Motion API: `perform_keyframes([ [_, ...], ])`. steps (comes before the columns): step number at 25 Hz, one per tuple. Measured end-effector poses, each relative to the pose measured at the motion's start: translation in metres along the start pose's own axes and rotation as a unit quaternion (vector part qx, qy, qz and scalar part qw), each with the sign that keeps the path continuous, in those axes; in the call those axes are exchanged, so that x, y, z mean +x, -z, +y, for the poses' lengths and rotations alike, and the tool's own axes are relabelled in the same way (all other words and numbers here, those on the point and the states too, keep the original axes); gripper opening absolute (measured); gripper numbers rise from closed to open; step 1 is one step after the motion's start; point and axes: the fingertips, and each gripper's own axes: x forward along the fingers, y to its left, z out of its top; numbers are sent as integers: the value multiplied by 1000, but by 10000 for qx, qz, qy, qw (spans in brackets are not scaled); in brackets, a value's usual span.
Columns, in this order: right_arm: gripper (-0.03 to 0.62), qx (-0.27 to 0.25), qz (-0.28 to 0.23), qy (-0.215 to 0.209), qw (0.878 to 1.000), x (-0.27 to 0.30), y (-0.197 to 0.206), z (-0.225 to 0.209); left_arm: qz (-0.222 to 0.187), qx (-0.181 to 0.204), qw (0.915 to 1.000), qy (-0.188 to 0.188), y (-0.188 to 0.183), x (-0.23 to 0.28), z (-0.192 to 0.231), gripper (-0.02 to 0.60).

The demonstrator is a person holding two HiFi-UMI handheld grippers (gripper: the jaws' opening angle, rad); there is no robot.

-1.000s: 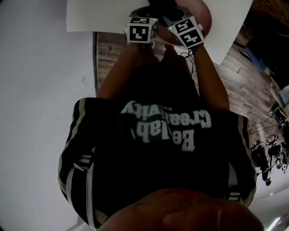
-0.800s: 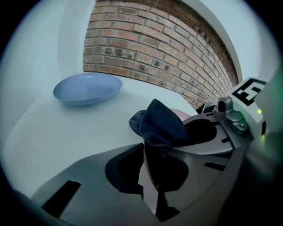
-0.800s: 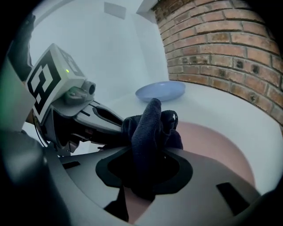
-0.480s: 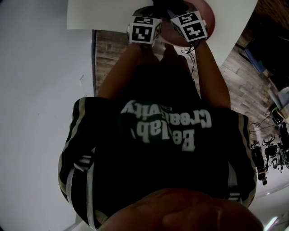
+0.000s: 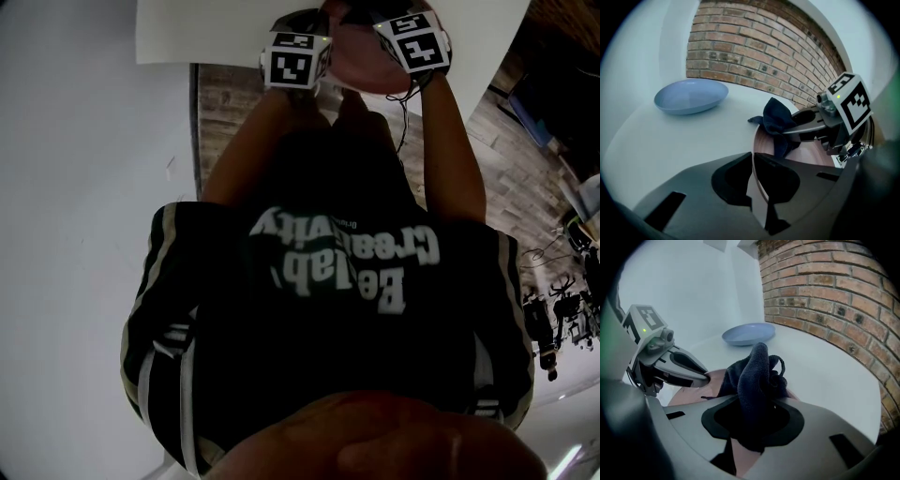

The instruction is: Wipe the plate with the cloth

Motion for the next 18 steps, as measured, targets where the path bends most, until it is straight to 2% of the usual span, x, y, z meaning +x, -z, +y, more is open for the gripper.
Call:
perform_keyframes([
  [11,114,-83,756,171,9970,-26,38,-20,-67,-1,10000,13,-1,1,0,17],
  [18,114,136,1162,239,9928,-54,79,-31,-43,-35,10000,50,-5,9,-5,17],
])
